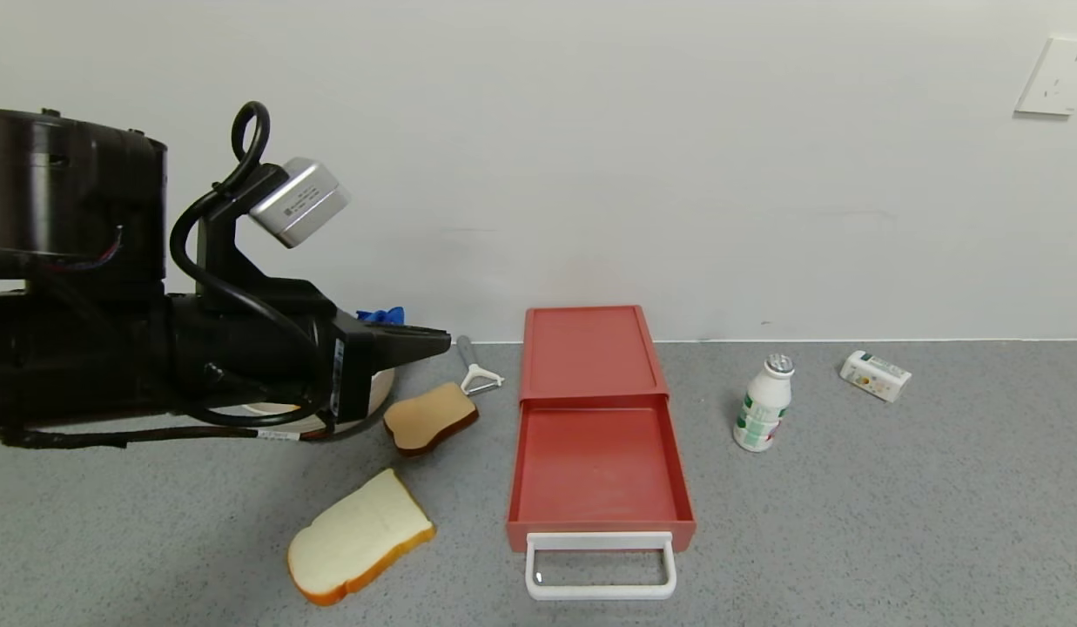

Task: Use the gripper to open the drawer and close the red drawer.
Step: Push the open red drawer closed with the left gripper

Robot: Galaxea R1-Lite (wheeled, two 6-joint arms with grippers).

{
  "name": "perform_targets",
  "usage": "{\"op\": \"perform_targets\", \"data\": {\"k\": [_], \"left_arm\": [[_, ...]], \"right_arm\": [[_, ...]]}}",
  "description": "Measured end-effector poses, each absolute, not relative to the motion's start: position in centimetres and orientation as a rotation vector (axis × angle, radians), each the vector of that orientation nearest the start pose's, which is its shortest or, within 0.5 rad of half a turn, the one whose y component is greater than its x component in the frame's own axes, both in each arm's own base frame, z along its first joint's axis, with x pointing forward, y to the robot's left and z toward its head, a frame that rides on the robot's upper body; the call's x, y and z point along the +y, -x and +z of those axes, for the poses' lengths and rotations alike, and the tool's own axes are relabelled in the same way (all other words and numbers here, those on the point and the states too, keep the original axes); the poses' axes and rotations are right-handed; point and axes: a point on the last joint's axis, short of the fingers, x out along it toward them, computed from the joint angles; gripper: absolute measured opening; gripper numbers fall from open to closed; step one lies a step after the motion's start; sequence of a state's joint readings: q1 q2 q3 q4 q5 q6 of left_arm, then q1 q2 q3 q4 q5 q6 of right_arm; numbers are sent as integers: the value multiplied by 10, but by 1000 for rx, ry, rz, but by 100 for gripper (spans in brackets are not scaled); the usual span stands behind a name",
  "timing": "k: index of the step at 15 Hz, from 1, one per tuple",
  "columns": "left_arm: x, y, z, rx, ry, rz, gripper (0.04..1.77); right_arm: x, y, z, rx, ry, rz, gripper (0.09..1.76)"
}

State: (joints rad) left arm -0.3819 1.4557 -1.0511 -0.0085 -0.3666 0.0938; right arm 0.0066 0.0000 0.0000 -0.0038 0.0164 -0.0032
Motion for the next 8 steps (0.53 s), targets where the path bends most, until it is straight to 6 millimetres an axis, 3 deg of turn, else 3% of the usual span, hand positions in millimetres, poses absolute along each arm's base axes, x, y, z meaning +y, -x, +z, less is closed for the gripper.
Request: {"op": "perform_targets", "data": {"k": [8], "left_arm": [[-95, -214, 260, 365, -92, -768, 11]], "right_arm": [[0, 23, 76, -4, 3, 22, 170]]}}
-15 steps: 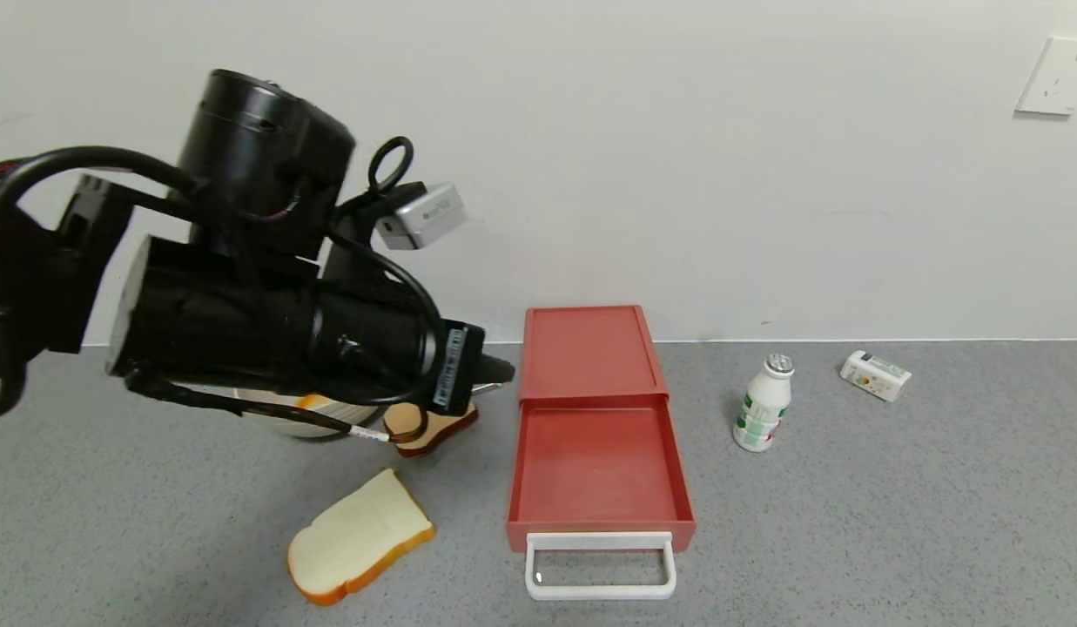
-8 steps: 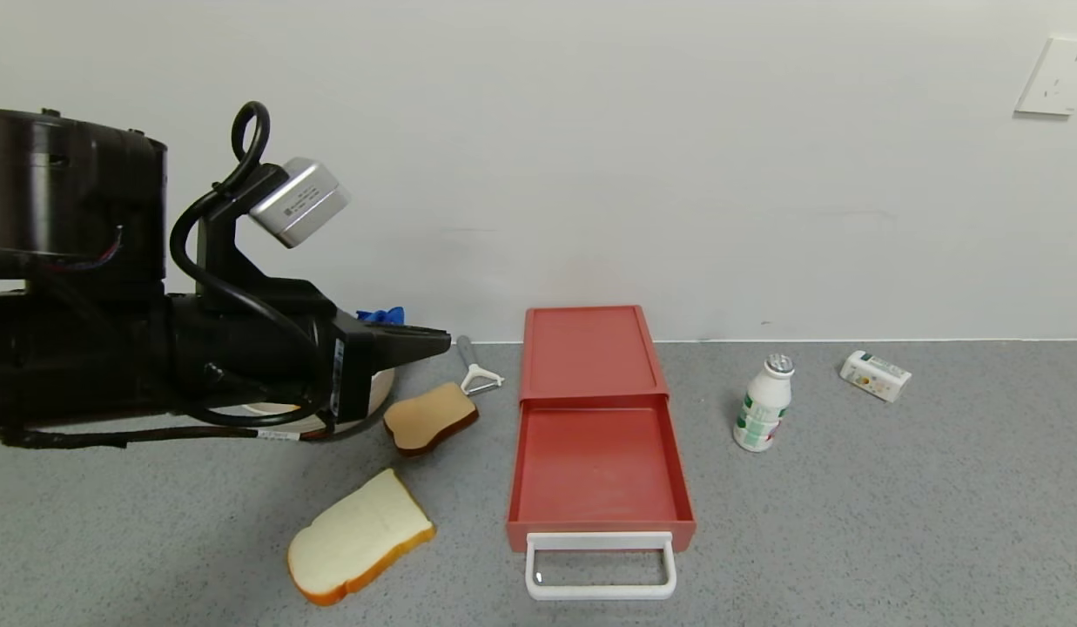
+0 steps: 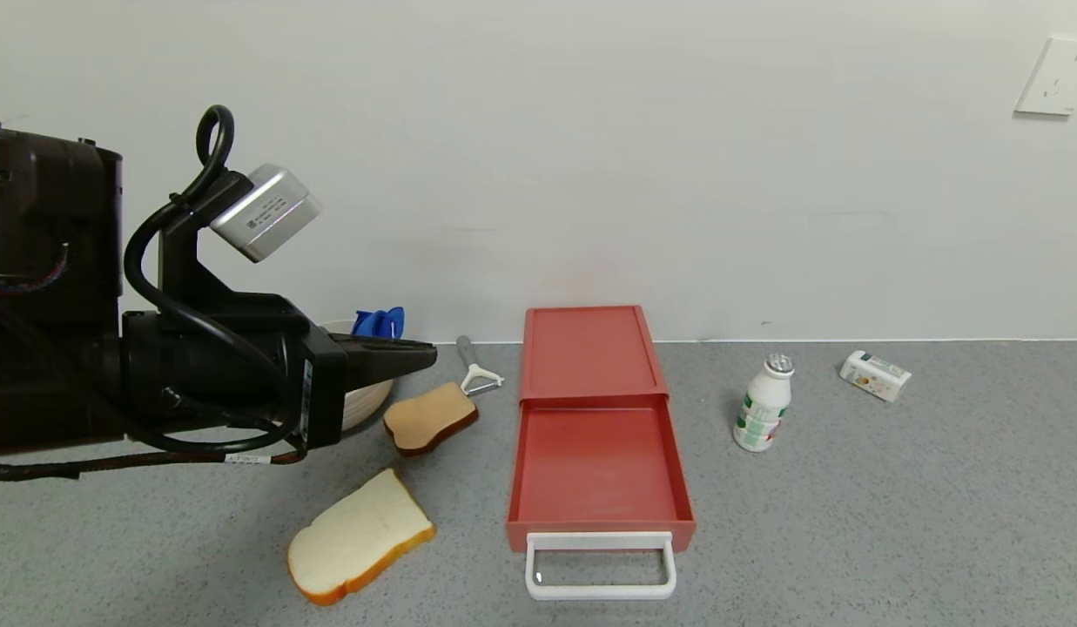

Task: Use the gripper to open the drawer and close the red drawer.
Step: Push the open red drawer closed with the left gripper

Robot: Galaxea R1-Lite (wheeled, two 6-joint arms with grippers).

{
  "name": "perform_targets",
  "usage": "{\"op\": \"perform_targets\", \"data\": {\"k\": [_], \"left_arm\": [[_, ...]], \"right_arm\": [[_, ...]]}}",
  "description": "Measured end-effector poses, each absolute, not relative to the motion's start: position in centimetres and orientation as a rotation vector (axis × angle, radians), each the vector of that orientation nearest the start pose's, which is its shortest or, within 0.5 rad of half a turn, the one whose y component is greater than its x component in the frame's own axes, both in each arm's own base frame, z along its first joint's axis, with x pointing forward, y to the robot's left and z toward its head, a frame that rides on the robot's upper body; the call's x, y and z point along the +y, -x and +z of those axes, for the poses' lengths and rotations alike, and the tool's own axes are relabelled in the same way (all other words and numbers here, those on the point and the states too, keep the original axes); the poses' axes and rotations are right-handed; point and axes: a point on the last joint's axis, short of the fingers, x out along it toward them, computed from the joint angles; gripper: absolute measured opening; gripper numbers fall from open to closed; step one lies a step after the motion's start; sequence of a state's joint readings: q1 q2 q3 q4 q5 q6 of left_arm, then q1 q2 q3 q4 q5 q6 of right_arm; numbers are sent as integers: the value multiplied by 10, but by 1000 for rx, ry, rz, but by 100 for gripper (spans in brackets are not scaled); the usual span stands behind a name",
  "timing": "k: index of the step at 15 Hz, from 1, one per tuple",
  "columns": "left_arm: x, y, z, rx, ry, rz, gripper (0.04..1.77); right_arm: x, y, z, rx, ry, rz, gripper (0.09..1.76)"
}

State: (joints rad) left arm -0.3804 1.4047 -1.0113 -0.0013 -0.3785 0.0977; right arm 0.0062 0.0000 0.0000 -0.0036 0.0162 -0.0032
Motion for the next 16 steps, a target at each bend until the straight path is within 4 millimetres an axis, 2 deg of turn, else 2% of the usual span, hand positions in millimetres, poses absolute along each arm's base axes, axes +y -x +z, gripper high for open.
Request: {"op": "perform_targets", "data": {"k": [9, 11, 16], "left_arm": [[-97, -212, 259, 389, -85, -764, 11], [-108, -205, 252, 476, -85, -768, 11], [-154, -183, 244, 600, -19, -732, 11]], "right_arm": [[0, 23, 76, -4, 2, 23, 170], [0, 23, 76, -4, 3, 23, 170], [0, 23, 76, -3, 3, 23, 170]]}}
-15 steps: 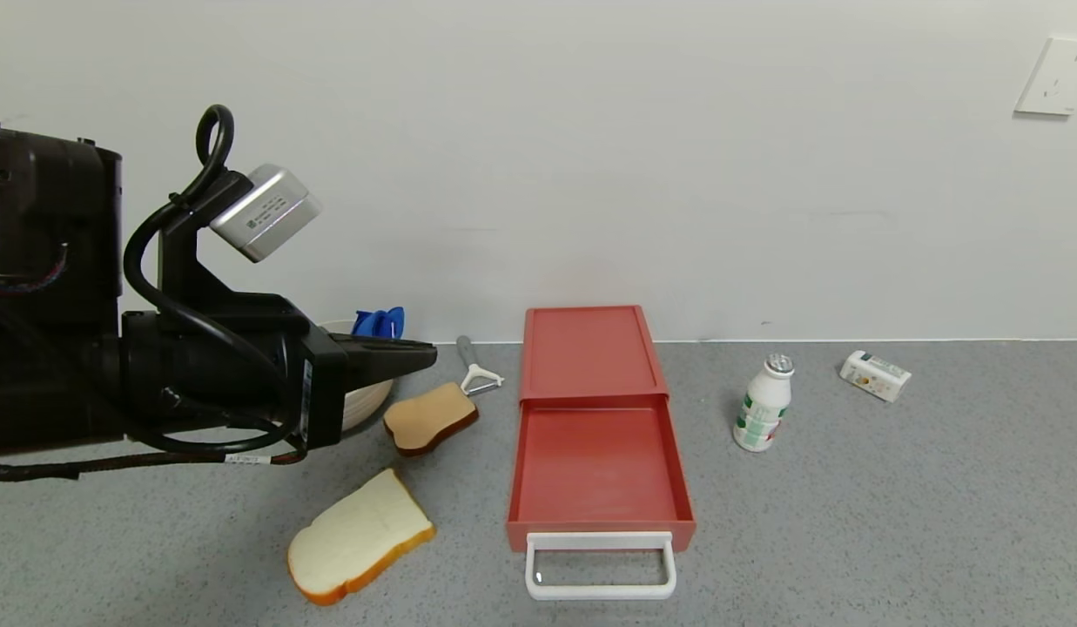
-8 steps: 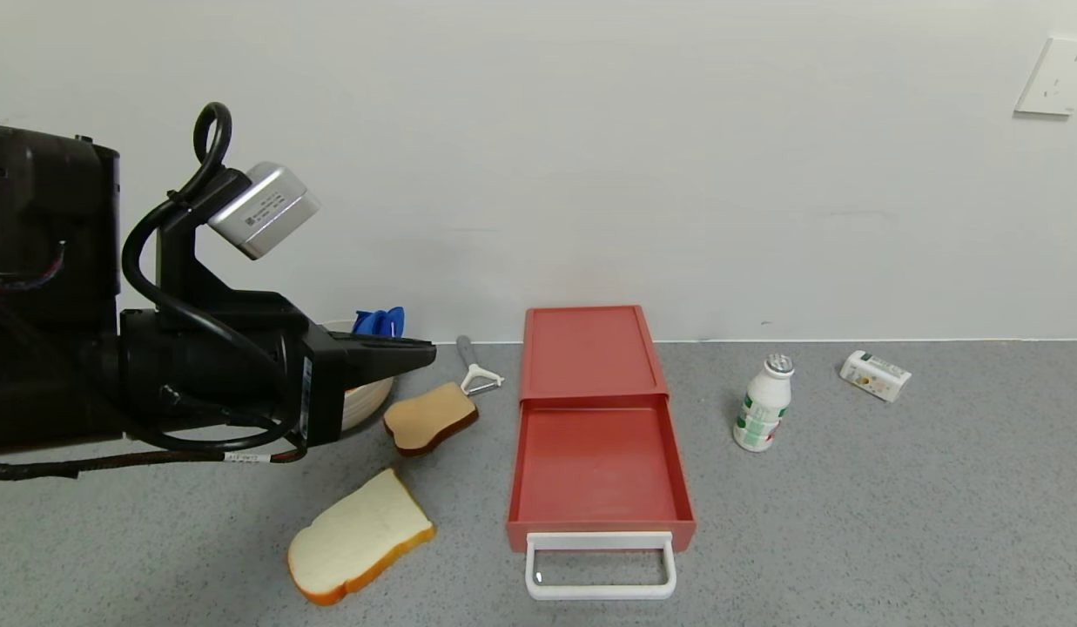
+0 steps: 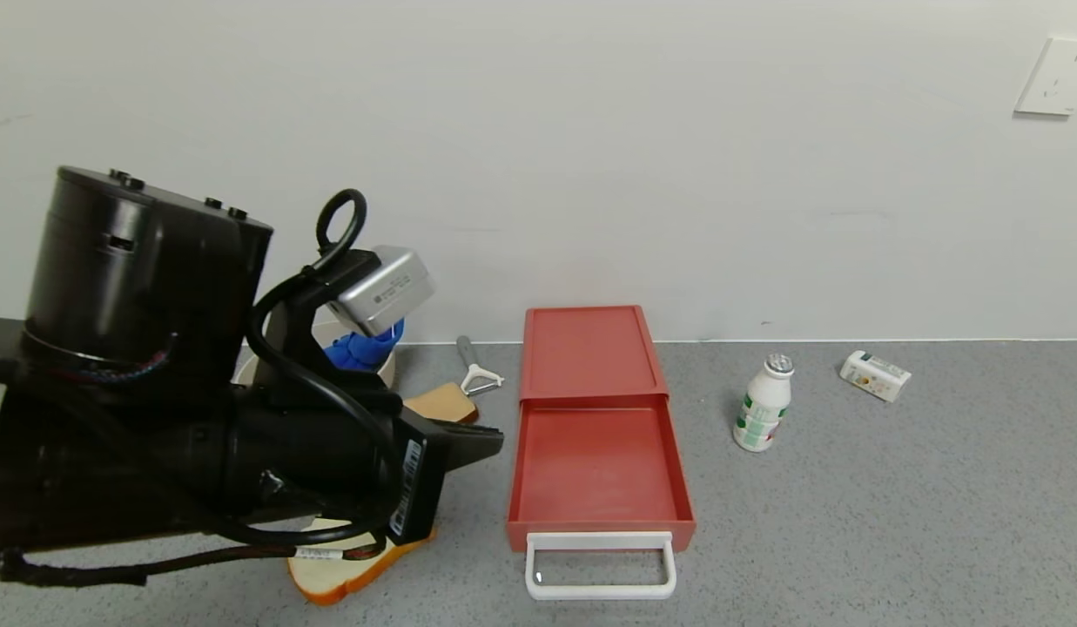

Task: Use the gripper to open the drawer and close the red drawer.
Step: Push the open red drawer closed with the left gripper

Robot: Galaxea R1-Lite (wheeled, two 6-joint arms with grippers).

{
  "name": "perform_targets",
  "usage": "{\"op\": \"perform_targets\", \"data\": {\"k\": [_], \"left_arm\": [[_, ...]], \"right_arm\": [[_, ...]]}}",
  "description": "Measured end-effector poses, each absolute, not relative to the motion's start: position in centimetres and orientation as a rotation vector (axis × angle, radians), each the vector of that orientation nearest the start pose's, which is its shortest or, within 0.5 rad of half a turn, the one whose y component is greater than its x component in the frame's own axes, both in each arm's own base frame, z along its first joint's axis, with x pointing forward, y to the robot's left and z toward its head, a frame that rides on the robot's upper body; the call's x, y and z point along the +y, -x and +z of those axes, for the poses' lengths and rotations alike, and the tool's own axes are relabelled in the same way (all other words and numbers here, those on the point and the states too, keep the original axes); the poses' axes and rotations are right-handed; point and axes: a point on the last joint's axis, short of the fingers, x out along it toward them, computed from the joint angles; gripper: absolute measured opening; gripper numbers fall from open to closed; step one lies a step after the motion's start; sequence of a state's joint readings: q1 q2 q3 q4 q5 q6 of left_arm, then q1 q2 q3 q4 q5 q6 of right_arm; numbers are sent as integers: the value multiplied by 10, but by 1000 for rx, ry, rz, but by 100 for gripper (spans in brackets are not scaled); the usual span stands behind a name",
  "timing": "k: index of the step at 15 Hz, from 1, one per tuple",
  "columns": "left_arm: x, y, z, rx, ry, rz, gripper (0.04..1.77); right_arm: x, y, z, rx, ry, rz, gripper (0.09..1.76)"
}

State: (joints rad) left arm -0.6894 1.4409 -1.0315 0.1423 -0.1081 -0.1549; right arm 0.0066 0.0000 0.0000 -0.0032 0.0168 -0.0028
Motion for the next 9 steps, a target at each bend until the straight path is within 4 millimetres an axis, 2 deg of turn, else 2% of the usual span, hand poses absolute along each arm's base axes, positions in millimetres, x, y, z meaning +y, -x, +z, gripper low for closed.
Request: {"op": "perform_targets", "data": {"k": [5, 9], "left_arm": [[-193, -171, 229, 814, 23, -620, 11], [-223, -180, 216, 1011, 41, -504, 11]], "right_arm": [[0, 23, 76, -3, 4, 23, 170], [0, 23, 76, -3, 4, 23, 170]]}}
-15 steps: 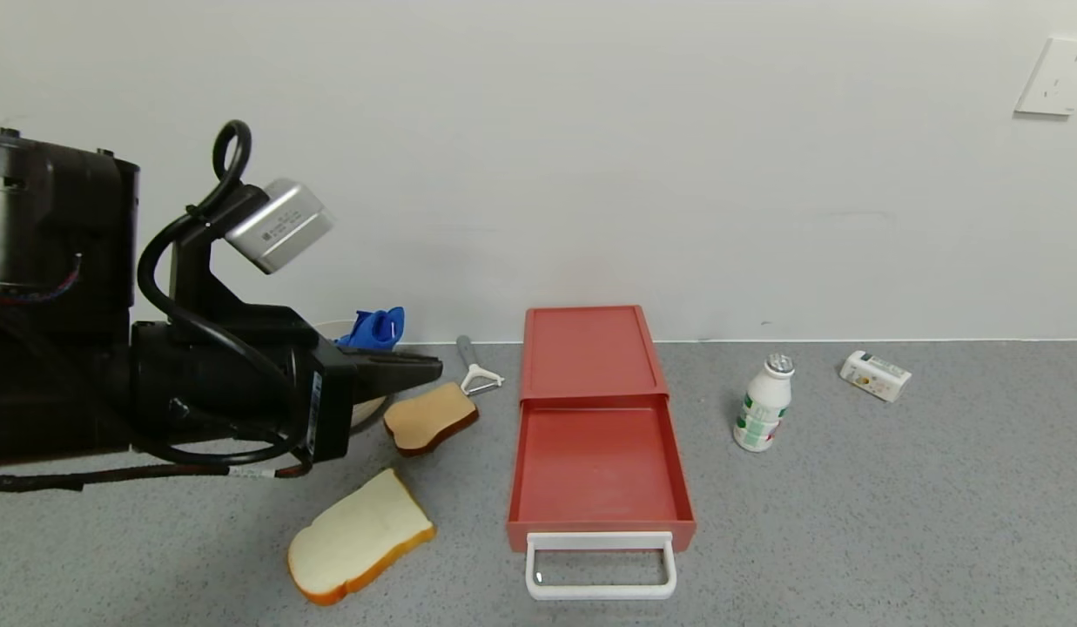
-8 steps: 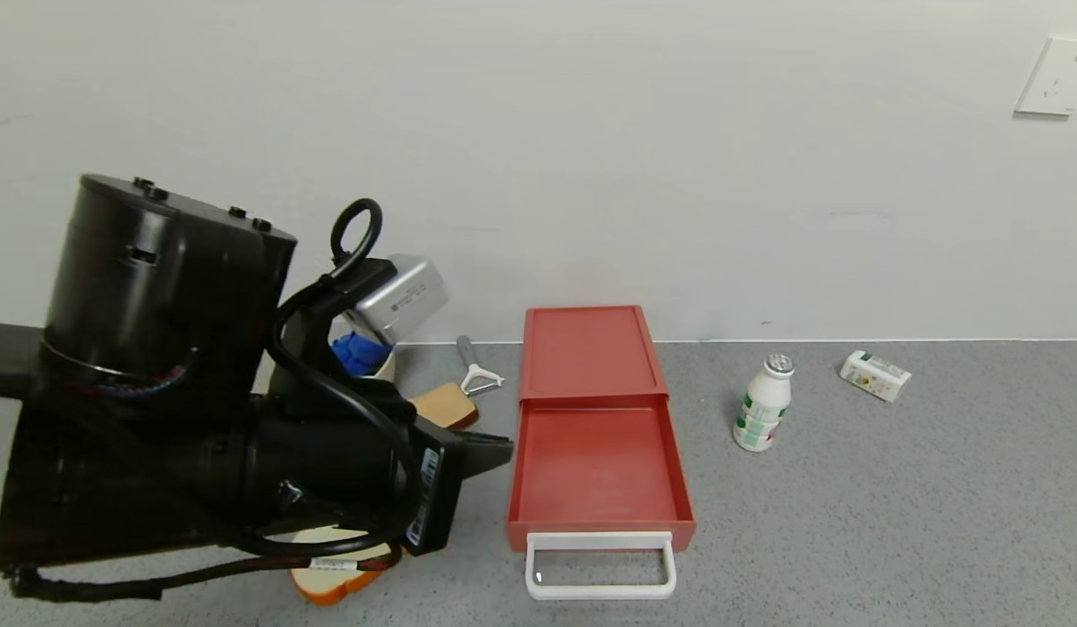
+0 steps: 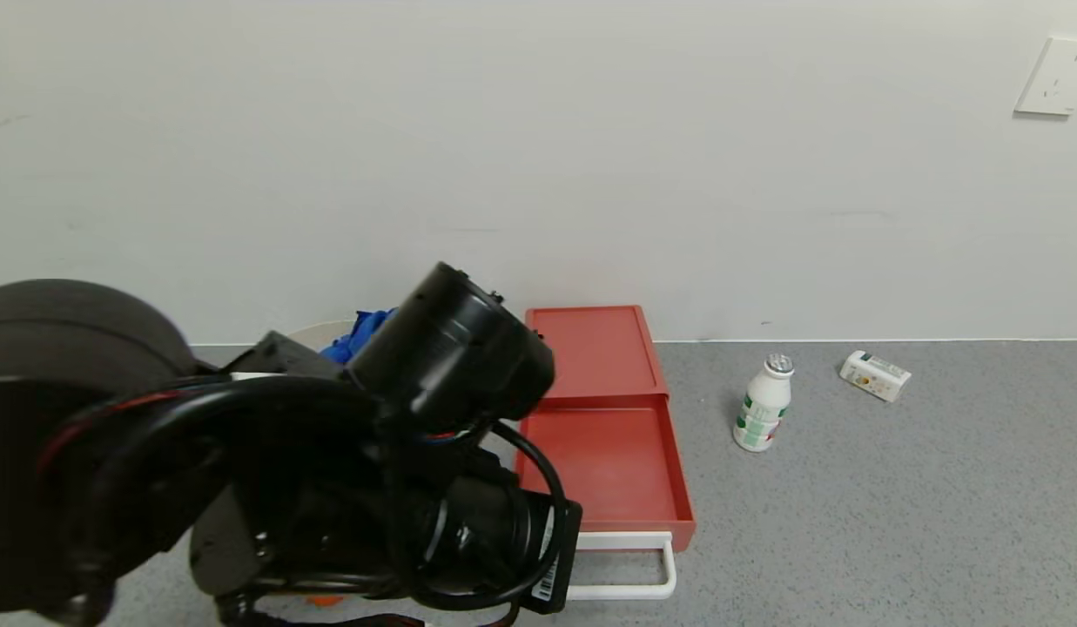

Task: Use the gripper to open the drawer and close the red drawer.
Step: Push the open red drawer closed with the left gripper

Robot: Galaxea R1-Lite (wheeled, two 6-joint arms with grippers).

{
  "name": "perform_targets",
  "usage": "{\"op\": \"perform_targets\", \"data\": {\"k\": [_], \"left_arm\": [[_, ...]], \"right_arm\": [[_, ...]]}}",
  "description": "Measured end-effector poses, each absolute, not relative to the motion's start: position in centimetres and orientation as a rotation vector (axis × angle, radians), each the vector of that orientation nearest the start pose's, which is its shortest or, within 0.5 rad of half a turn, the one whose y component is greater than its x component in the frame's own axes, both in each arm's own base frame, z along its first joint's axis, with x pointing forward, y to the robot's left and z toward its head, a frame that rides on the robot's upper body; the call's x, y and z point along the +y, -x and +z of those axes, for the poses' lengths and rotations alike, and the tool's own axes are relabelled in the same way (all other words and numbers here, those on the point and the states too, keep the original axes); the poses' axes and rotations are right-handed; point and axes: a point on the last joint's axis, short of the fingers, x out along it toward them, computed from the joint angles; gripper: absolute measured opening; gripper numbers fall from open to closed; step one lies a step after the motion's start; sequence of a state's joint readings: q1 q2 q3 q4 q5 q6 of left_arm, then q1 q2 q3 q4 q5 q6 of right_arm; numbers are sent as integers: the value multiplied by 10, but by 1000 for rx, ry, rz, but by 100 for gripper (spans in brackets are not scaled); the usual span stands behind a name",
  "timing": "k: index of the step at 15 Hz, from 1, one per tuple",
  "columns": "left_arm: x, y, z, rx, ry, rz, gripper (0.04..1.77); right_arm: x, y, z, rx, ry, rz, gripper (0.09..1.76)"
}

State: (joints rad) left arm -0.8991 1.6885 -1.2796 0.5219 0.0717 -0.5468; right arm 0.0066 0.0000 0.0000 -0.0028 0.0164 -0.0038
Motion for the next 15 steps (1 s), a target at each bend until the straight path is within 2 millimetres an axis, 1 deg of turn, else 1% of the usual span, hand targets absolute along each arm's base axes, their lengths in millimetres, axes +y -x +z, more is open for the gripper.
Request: {"op": "perform_targets", "data": {"k": [2, 5, 11, 15], "left_arm": [[-238, -186, 203, 1067, 43, -469, 11], [-253, -188, 180, 1137, 25, -430, 11], [-271, -187, 142, 1268, -65, -354, 11], [-278, -191, 126, 1320, -72, -296, 11]], "right_arm": [[0, 23, 76, -3, 4, 23, 170], [0, 23, 76, -3, 3, 23, 170], [0, 23, 76, -4, 3, 23, 170], [0, 23, 76, -4, 2, 23, 170]]}}
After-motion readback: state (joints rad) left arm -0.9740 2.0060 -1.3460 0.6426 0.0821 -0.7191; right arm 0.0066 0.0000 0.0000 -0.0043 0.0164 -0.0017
